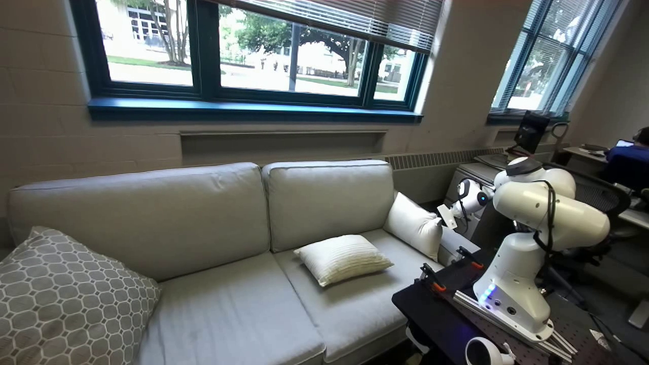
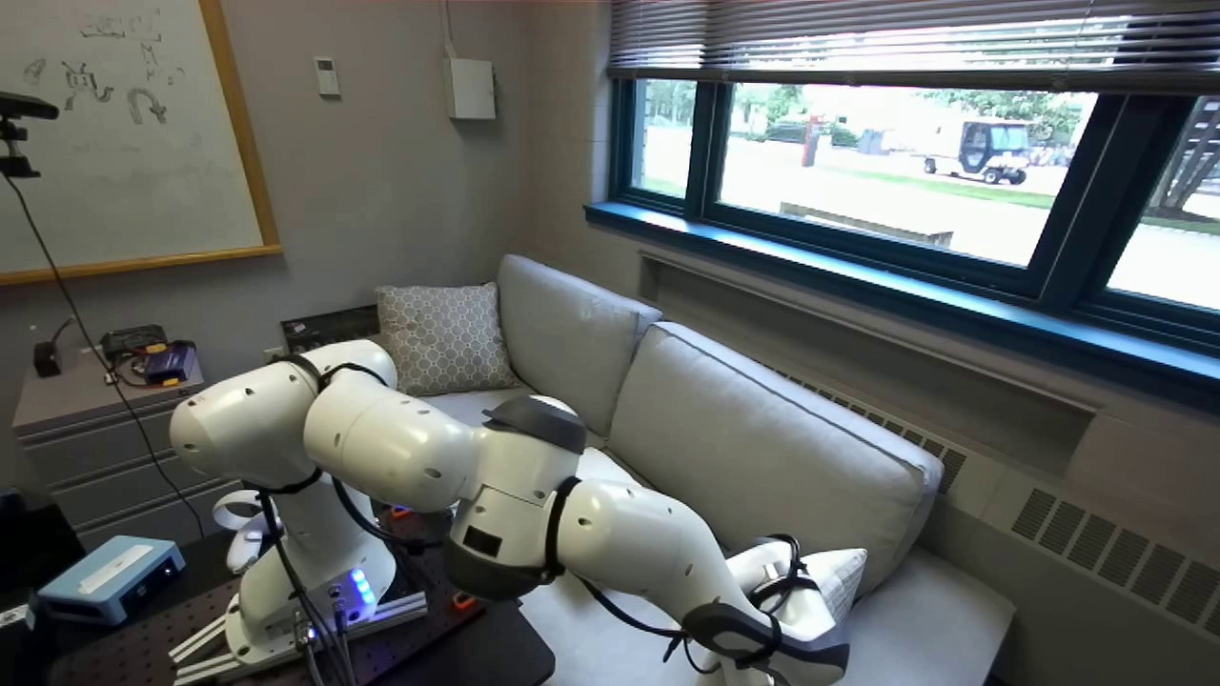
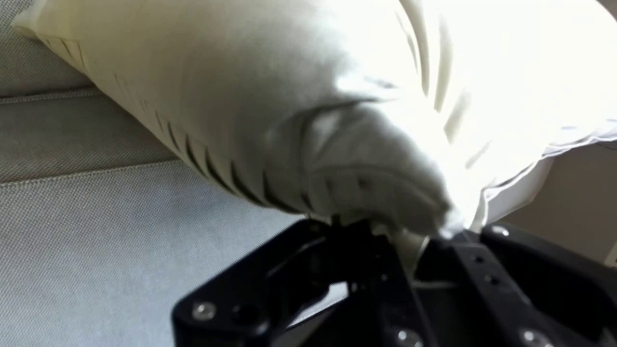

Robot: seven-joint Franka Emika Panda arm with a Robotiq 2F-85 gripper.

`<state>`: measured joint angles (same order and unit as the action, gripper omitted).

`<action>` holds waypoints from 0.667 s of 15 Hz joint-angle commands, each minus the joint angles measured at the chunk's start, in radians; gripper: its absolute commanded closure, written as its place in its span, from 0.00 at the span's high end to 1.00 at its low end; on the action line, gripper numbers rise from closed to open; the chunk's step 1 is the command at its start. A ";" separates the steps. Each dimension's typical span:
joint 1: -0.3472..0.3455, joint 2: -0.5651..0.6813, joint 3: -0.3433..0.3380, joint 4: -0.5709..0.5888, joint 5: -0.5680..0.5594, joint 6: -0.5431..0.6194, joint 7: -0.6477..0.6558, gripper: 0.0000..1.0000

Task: Arrange the two pillows neatly to the right

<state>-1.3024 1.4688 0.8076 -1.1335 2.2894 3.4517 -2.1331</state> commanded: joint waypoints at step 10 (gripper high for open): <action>-0.041 0.010 0.142 0.137 -0.030 0.018 -0.039 1.00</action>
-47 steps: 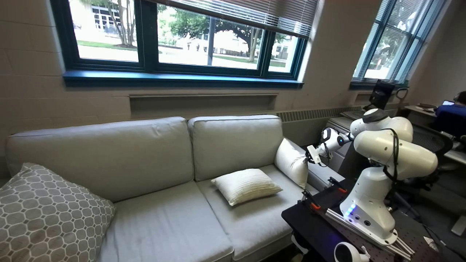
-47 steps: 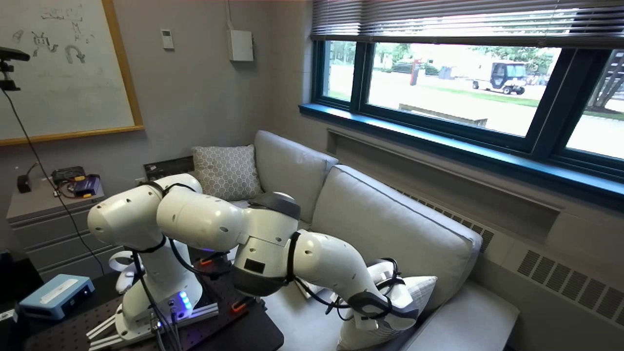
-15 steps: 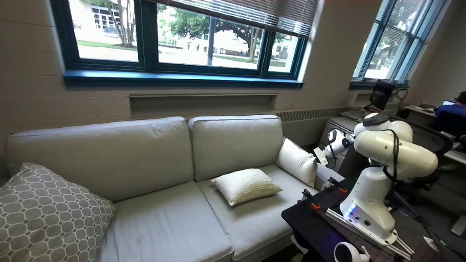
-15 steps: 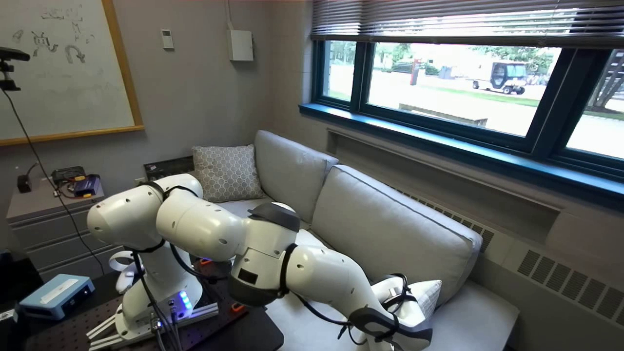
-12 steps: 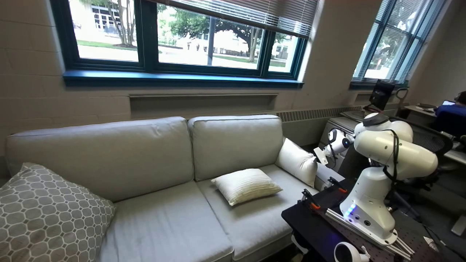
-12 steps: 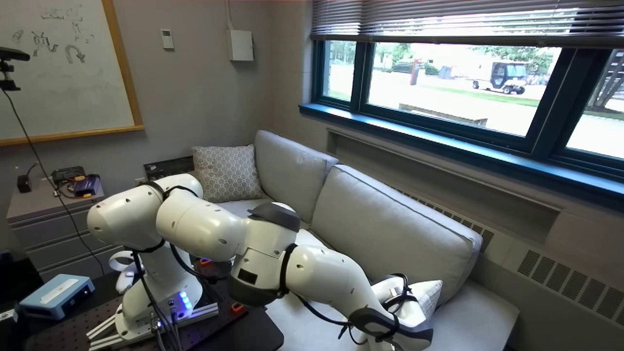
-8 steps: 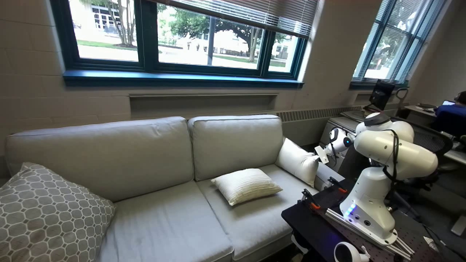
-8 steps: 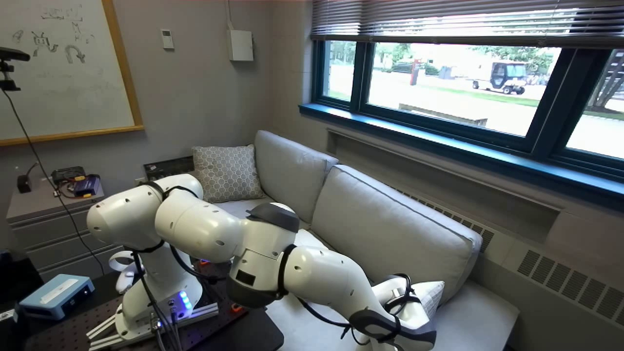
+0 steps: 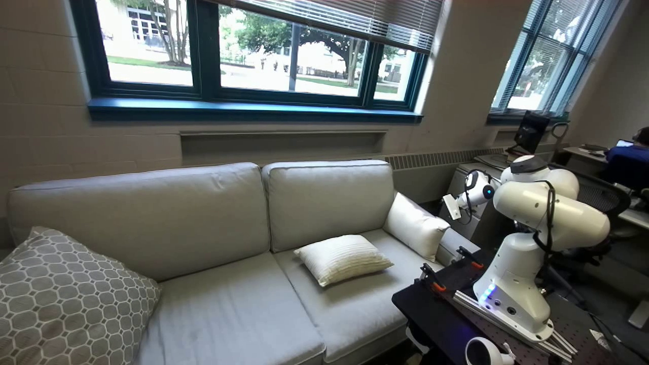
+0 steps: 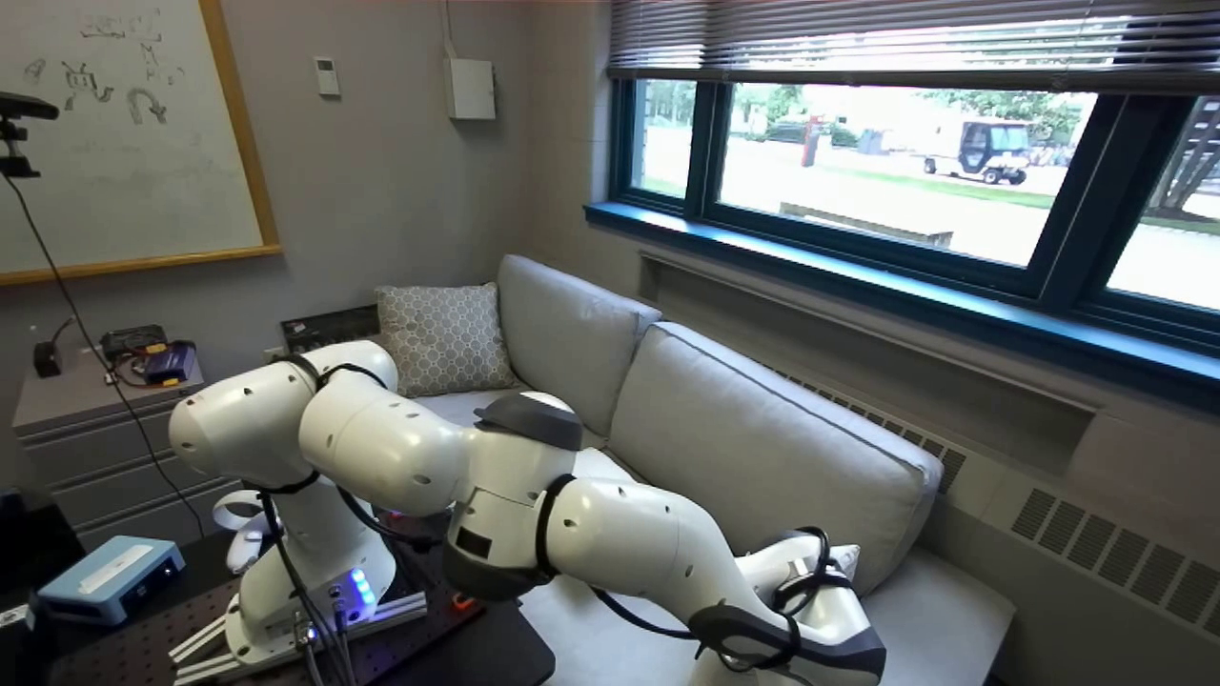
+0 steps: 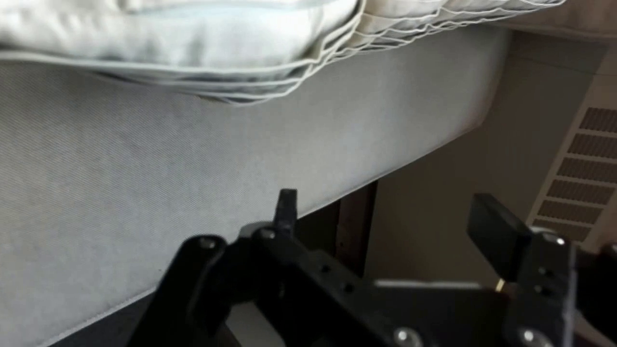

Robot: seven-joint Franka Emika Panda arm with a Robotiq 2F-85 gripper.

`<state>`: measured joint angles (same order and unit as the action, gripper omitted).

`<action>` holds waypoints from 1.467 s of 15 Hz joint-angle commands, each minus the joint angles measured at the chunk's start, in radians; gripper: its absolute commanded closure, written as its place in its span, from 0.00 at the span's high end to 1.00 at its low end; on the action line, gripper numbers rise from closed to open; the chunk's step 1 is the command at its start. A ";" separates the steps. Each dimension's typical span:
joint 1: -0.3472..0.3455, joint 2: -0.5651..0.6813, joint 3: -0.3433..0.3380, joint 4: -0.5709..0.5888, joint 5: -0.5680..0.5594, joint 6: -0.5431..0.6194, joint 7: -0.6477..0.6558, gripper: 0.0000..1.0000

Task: Arrange the two pillows neatly to the right

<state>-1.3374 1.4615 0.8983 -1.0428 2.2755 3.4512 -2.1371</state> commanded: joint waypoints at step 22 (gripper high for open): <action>-0.074 0.004 0.434 -0.588 0.349 0.004 -0.004 1.00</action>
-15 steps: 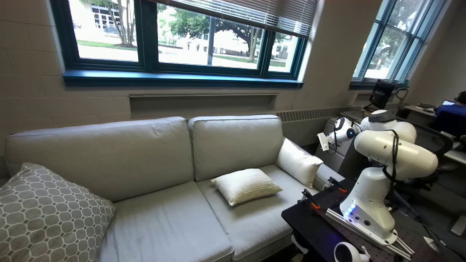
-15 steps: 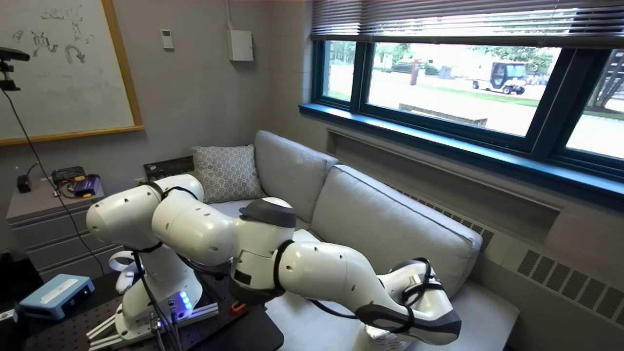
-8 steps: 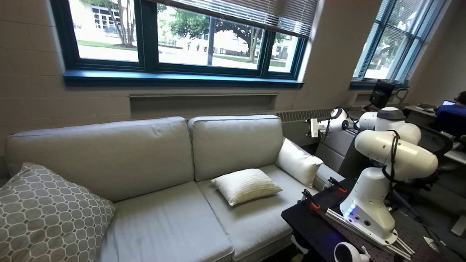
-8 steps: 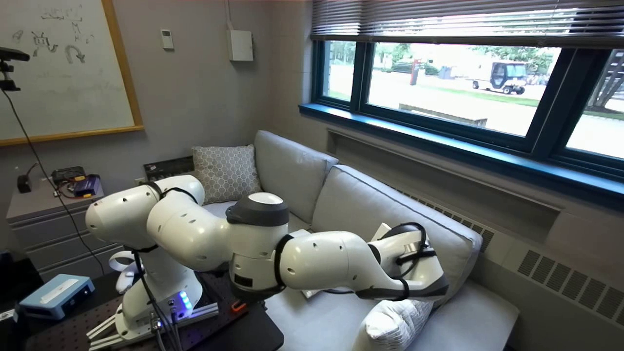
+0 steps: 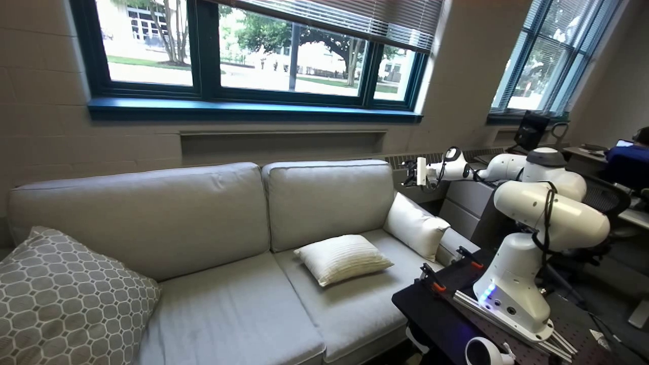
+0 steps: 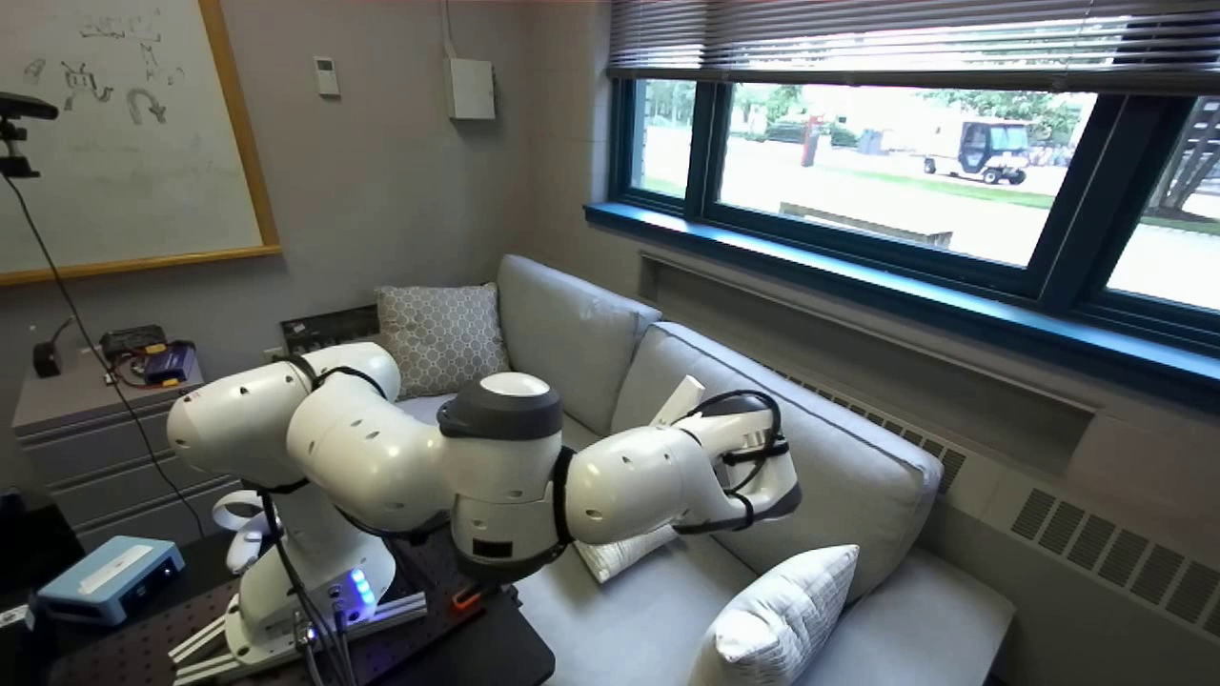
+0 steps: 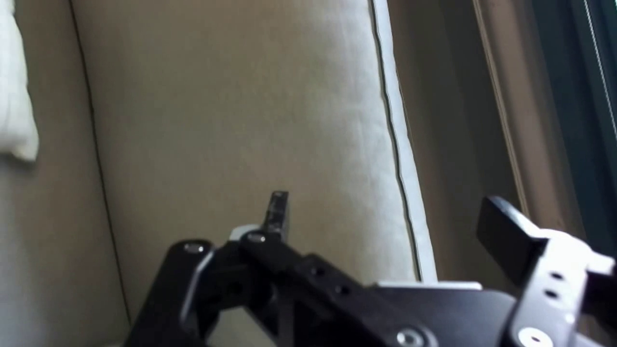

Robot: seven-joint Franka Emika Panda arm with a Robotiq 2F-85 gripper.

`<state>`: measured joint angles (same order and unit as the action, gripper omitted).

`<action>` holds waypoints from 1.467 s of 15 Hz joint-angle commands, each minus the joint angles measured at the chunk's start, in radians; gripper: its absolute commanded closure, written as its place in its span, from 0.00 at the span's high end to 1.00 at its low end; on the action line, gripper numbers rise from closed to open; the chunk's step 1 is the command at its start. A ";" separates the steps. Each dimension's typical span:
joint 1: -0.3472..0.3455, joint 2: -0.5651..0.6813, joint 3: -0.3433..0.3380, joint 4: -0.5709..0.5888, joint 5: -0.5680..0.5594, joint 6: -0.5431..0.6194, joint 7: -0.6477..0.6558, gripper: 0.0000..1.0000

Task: Arrange the two pillows neatly to the right

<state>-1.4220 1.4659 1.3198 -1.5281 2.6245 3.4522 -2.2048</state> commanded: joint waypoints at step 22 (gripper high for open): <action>0.741 -0.301 -0.912 0.038 -0.088 -0.660 0.290 1.00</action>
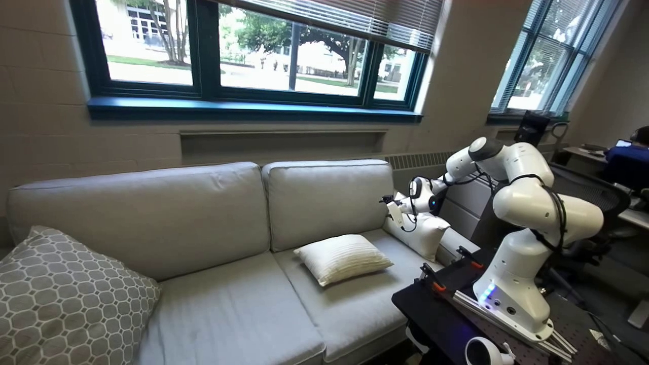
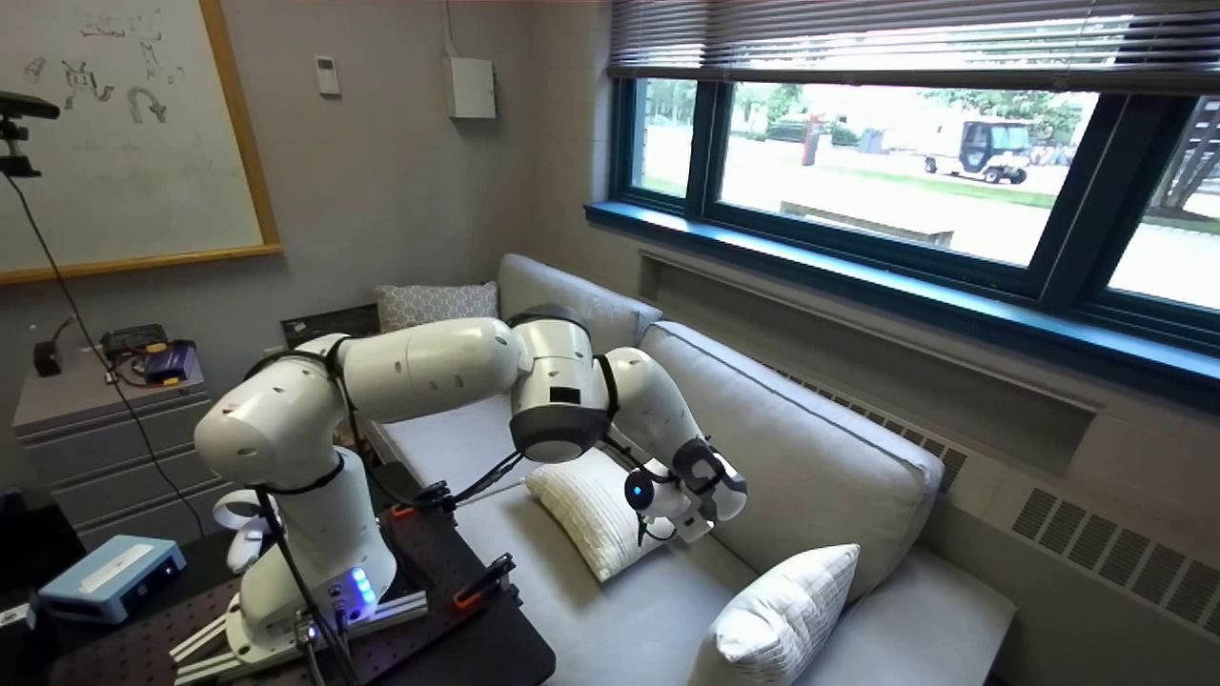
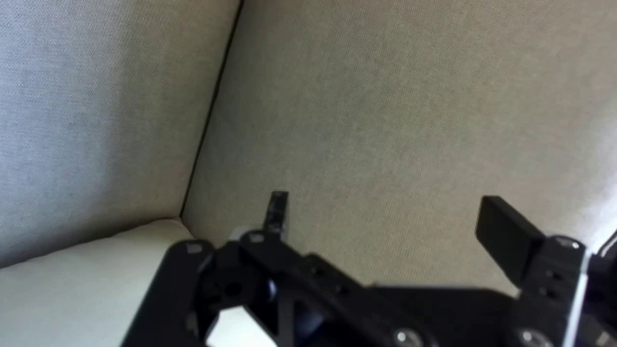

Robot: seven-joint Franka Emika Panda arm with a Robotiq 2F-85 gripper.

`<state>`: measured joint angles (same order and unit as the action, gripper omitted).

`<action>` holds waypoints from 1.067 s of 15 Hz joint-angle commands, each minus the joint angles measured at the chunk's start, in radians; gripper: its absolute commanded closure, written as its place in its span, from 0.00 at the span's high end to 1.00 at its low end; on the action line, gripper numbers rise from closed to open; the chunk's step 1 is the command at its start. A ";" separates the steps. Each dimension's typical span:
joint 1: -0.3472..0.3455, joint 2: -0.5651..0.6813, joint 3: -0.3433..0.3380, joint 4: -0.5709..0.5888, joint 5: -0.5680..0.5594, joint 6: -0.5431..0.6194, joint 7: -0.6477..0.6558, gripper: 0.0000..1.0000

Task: Arrange the two pillows neatly to the right

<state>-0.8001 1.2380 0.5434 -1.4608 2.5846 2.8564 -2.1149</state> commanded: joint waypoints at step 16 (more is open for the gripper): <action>0.309 -0.030 -0.235 -0.005 0.028 -0.100 0.432 1.00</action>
<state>-0.6047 1.2519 0.4164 -1.4874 2.6125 2.7071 -1.8785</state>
